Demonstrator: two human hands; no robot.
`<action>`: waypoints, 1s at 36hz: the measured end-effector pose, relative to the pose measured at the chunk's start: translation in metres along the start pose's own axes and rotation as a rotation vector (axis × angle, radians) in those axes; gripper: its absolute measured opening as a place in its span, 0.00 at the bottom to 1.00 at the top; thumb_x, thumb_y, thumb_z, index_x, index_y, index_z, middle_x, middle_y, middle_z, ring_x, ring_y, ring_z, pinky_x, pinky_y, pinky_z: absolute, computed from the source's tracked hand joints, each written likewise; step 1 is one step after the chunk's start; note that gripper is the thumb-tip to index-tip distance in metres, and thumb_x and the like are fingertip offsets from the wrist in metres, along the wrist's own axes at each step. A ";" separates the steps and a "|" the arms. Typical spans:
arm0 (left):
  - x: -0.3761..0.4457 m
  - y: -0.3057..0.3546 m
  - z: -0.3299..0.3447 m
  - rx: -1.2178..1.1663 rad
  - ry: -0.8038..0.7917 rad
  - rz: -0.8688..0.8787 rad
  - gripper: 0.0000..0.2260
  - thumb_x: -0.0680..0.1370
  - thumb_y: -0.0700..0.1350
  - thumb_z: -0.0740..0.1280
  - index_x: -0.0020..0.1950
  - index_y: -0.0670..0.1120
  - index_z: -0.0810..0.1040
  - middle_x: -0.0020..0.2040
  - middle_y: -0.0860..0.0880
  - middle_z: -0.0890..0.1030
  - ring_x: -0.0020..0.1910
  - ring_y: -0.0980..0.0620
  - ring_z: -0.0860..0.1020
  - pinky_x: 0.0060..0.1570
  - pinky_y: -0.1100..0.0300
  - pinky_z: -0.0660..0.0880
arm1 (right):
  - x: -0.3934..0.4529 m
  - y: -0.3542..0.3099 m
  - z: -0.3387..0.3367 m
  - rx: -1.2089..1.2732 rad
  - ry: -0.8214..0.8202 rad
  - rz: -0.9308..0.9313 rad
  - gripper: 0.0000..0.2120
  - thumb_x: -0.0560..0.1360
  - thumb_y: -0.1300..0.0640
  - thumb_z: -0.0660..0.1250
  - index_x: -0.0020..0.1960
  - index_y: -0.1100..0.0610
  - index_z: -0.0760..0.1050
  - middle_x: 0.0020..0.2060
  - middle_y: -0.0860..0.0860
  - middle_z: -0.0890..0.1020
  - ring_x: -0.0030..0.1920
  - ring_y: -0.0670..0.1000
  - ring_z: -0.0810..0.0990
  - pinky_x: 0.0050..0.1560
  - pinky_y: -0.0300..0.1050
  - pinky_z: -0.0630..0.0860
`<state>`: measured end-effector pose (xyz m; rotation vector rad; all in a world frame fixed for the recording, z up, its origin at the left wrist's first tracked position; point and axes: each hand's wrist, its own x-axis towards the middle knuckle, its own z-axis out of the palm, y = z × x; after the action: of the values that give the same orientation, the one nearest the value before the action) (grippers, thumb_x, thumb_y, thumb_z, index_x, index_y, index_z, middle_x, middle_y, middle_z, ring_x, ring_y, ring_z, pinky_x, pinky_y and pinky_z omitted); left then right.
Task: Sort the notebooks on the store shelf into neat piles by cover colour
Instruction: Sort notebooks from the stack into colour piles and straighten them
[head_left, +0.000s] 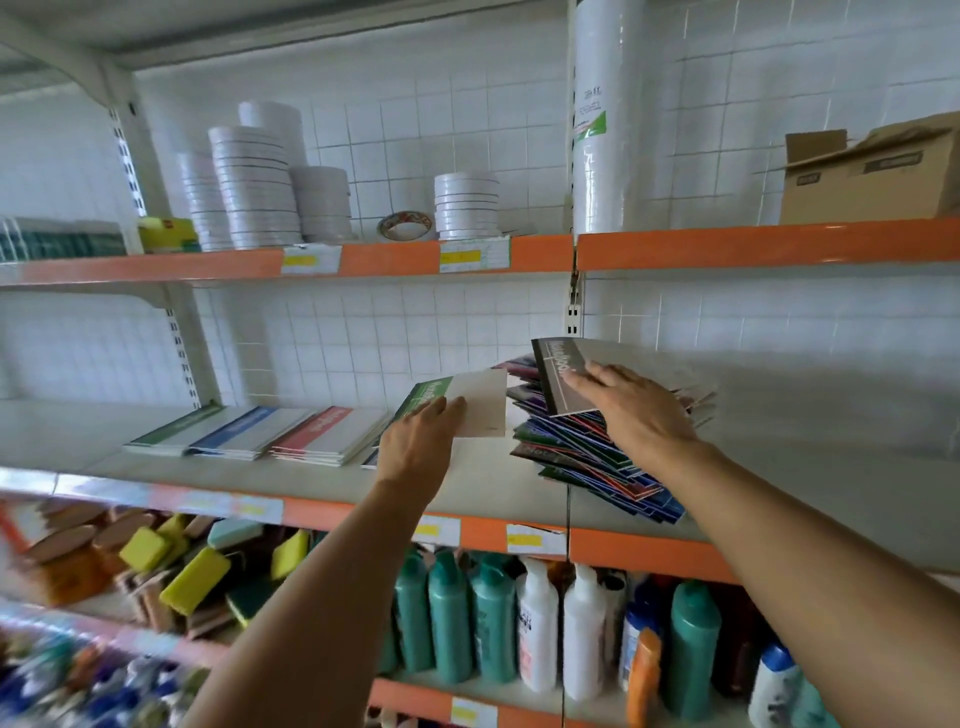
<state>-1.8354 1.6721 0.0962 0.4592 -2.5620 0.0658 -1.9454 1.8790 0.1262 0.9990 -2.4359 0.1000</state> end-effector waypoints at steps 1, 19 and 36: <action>-0.004 -0.008 0.001 -0.018 0.004 -0.010 0.22 0.80 0.37 0.56 0.74 0.50 0.65 0.69 0.46 0.71 0.61 0.41 0.76 0.54 0.49 0.74 | 0.001 -0.007 0.000 0.001 0.004 -0.015 0.35 0.78 0.72 0.54 0.78 0.49 0.49 0.77 0.53 0.54 0.75 0.55 0.59 0.72 0.50 0.62; -0.063 -0.179 0.006 0.086 -0.129 -0.070 0.23 0.80 0.38 0.57 0.75 0.51 0.63 0.71 0.50 0.70 0.65 0.45 0.73 0.56 0.53 0.73 | 0.036 -0.177 0.057 0.050 -0.102 -0.180 0.37 0.76 0.74 0.52 0.78 0.49 0.48 0.78 0.52 0.51 0.76 0.52 0.56 0.73 0.44 0.56; -0.037 -0.262 0.034 0.080 -0.193 0.000 0.24 0.80 0.37 0.55 0.76 0.51 0.60 0.71 0.51 0.69 0.67 0.47 0.72 0.58 0.53 0.72 | 0.061 -0.239 0.099 0.042 -0.260 -0.041 0.29 0.81 0.67 0.49 0.78 0.47 0.50 0.77 0.53 0.56 0.74 0.53 0.60 0.70 0.46 0.63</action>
<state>-1.7344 1.4321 0.0359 0.5190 -2.7563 0.1304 -1.8622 1.6419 0.0409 1.1426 -2.6547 0.0074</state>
